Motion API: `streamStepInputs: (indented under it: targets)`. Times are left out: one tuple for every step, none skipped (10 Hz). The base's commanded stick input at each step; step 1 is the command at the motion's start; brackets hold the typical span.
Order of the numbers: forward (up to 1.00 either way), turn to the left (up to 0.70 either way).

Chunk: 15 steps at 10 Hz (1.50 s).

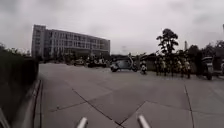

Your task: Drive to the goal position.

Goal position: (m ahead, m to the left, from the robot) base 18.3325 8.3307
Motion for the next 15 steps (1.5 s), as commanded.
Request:
streamStepInputs:
  targets:
    - [0.70,0.33]
    - [0.70,0.33]
    - [0.70,0.33]
    - [0.70,0.33]
    - [0.70,0.33]
    - [0.70,0.33]
    - [0.70,0.33]
    - [0.70,0.33]
    - [0.70,0.33]
    - [0.70,0.33]
    - [0.70,0.33]
    - [0.70,0.33]
    - [0.70,0.33]
    - [0.70,0.33]
    - [0.70,0.33]
